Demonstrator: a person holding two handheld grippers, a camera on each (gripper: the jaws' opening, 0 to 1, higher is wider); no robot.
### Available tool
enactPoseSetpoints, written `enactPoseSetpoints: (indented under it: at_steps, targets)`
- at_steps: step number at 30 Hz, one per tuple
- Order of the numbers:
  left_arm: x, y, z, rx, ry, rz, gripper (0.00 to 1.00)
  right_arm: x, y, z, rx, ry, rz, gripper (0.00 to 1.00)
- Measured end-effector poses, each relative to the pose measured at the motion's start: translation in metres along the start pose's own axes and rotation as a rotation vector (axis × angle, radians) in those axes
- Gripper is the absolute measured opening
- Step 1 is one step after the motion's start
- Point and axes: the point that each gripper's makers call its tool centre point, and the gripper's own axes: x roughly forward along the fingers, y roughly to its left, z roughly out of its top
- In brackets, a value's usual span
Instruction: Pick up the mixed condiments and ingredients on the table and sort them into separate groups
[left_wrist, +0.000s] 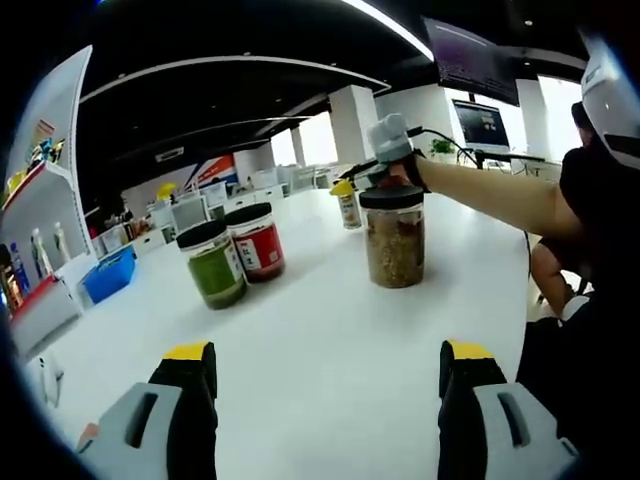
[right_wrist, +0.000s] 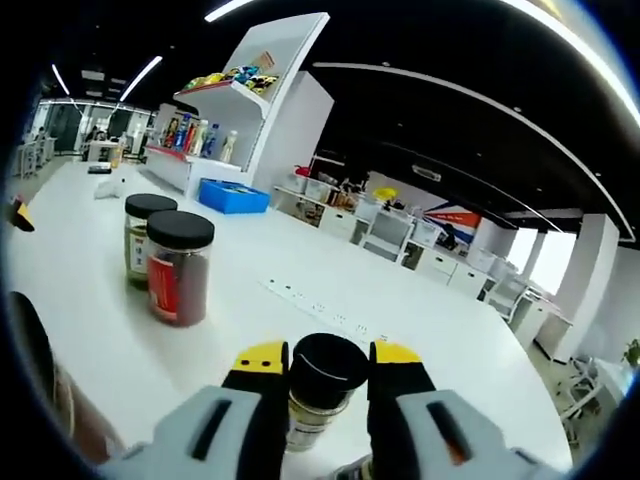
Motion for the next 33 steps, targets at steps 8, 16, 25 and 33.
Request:
enactPoseSetpoints:
  at_steps: [8,16,25,33]
  targets:
    - [0.002,-0.001,0.001,0.003,-0.003,-0.005,0.91,-0.001,-0.002,-0.012,-0.012,0.033,-0.012,0.27]
    - [0.002,-0.004,-0.001,0.010,0.006,-0.013,0.90,0.001,-0.007,-0.021,-0.054,0.067,-0.040,0.27]
    - [0.001,-0.005,0.001,0.015,0.002,-0.011,0.90,-0.001,-0.007,-0.023,-0.074,0.080,-0.060,0.28]
    - [0.000,-0.006,0.002,0.017,-0.003,-0.011,0.90,-0.003,-0.010,-0.025,-0.073,0.090,-0.062,0.29]
